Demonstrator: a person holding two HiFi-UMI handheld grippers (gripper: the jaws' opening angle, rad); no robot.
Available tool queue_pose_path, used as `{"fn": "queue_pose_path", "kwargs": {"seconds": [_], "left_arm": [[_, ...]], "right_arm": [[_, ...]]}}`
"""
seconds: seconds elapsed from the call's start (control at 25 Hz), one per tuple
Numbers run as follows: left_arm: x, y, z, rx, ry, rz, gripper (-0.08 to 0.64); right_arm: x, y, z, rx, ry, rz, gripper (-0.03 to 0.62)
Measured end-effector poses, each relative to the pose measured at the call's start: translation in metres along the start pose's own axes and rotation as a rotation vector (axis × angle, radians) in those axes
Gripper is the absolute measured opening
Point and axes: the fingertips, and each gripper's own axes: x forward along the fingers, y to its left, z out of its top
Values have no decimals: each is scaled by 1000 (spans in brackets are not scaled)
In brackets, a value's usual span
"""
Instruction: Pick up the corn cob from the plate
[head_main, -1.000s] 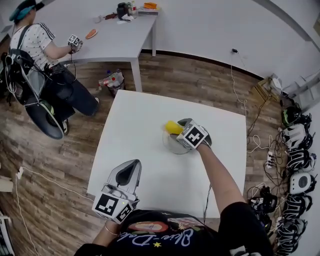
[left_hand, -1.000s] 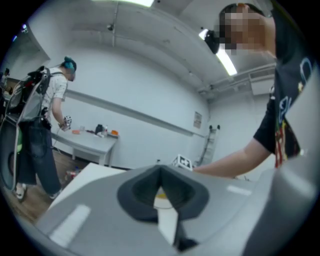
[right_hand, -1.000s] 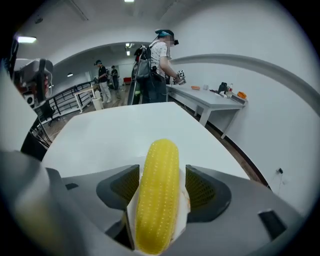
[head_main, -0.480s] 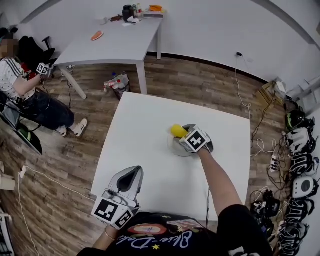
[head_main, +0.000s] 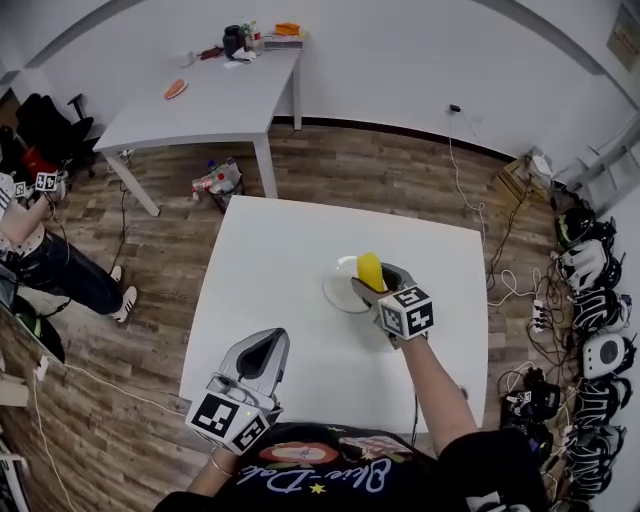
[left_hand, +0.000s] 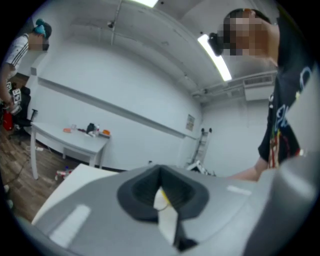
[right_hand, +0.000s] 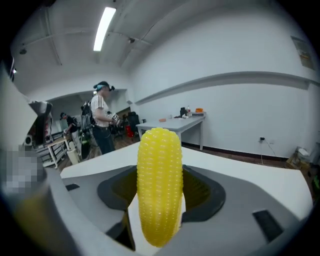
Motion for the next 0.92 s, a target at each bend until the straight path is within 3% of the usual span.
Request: {"fn": "queue_pose_path", "kwargs": {"seconds": [0.36,0.72,0.92], "left_arm": [[27,-27,12,21,-30,-131,-12],[46,-38,9,26,-29,-162,-12],[52,-31,9,26,-22,-148,-12]], "right_arm": [[-91,35,43,112,-253,-37,262],[-144,46,43,168,-314,-65,262],[-148,47,40,100,-308,-46,262]]}}
